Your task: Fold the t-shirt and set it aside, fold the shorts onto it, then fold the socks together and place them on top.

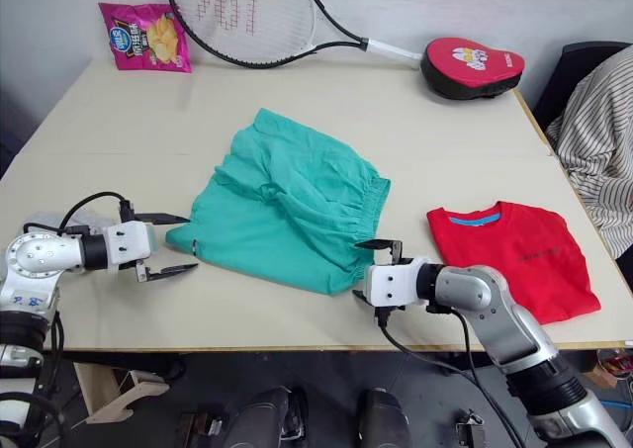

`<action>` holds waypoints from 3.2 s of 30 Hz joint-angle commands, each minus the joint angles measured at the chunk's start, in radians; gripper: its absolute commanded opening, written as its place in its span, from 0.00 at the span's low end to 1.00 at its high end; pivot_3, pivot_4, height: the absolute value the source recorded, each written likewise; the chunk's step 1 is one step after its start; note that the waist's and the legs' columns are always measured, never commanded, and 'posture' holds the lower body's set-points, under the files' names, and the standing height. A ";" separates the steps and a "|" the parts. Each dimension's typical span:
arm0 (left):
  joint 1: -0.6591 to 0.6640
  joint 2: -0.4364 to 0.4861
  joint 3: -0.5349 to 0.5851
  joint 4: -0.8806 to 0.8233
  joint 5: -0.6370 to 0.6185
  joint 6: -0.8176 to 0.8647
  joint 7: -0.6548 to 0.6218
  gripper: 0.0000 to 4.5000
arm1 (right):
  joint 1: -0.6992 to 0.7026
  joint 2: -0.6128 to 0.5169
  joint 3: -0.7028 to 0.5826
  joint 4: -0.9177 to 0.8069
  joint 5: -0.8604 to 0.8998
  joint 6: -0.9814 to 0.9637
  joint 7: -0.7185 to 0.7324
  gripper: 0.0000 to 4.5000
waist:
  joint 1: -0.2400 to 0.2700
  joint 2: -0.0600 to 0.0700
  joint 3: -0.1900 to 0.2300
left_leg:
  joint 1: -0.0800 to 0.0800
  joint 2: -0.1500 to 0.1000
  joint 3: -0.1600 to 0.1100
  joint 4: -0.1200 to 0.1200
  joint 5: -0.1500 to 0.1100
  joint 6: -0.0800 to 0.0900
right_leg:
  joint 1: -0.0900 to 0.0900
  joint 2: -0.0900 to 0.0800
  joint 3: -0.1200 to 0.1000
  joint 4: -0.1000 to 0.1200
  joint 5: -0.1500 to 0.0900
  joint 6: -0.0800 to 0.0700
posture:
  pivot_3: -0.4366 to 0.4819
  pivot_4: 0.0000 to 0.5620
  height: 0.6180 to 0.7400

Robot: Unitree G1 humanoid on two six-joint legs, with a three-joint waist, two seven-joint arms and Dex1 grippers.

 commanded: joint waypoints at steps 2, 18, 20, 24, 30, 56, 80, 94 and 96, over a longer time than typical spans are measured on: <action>-0.071 -0.035 -0.094 0.139 0.119 -0.030 0.047 1.00 | -0.031 -0.013 0.009 0.040 -0.015 -0.007 0.030 1.00 | 0.000 0.002 -0.002 | 0.000 0.000 0.000 0.001 0.000 0.001 | 0.000 0.000 0.000 0.001 0.000 0.000 | 0.48 0.27 1.00; -0.224 -0.134 -0.153 0.406 0.137 0.051 -0.021 0.23 | -0.097 0.033 0.016 0.135 -0.051 -0.050 -0.012 0.17 | 0.003 0.011 -0.012 | 0.015 -0.001 0.000 -0.001 -0.002 0.006 | 0.014 -0.001 0.000 -0.001 0.000 0.000 | 0.48 0.27 1.00; -0.208 -0.135 -0.112 0.375 0.074 0.104 -0.085 0.10 | -0.090 0.029 0.009 0.133 -0.042 -0.063 -0.012 0.04 | 0.001 0.011 -0.012 | 0.015 -0.001 0.000 -0.001 -0.002 0.005 | 0.014 -0.002 0.000 -0.001 0.000 0.000 | 0.48 0.27 1.00; -0.128 -0.107 -0.045 0.234 -0.041 0.248 -0.207 0.00 | -0.071 0.024 -0.022 0.130 -0.012 -0.074 -0.022 0.00 | -0.011 0.011 -0.012 | 0.014 0.000 0.000 -0.002 -0.002 0.003 | 0.013 -0.001 0.000 -0.002 0.000 0.000 | 0.48 0.27 1.00; 0.125 -0.010 0.079 -0.213 -0.243 0.623 -0.266 0.00 | -0.028 0.007 -0.099 0.148 0.059 -0.095 -0.030 0.00 | -0.040 0.011 -0.011 | 0.013 0.001 0.001 -0.002 -0.004 0.007 | 0.014 0.001 -0.002 -0.003 -0.001 0.001 | 0.48 0.27 1.00; 0.335 0.337 0.355 -0.937 -0.832 1.541 -0.233 0.00 | 0.157 -0.133 -0.319 -0.098 0.854 0.427 0.247 0.00 | -0.027 0.013 0.001 | 0.015 0.004 0.000 -0.009 -0.008 -0.007 | 0.012 0.002 0.002 -0.006 -0.008 -0.007 | 0.48 0.27 1.00; -0.691 -0.126 -0.097 0.503 -0.023 0.592 0.088 0.00 | -0.362 0.174 -0.238 0.335 0.660 0.799 -0.098 0.00 | -0.032 -0.002 0.009 | -0.005 0.004 0.013 0.002 -0.001 0.008 | -0.008 0.006 0.000 0.006 -0.003 0.002 | 0.48 0.27 1.00; -0.620 -0.153 0.130 0.505 -0.093 0.411 0.279 0.69 | -0.318 0.200 -0.374 0.298 0.559 0.566 -0.221 0.80 | -0.034 -0.003 0.009 | -0.005 0.003 0.015 0.002 -0.001 0.008 | -0.010 0.006 0.002 0.007 -0.002 0.003 | 0.48 0.27 1.00; -0.595 -0.126 0.212 0.459 -0.182 0.371 0.149 0.75 | -0.274 0.160 -0.370 0.210 0.567 0.473 -0.108 0.95 | -0.034 -0.003 0.009 | -0.005 0.003 0.016 0.003 -0.001 0.008 | -0.011 0.006 0.002 0.008 -0.002 0.003 | 0.48 0.27 1.00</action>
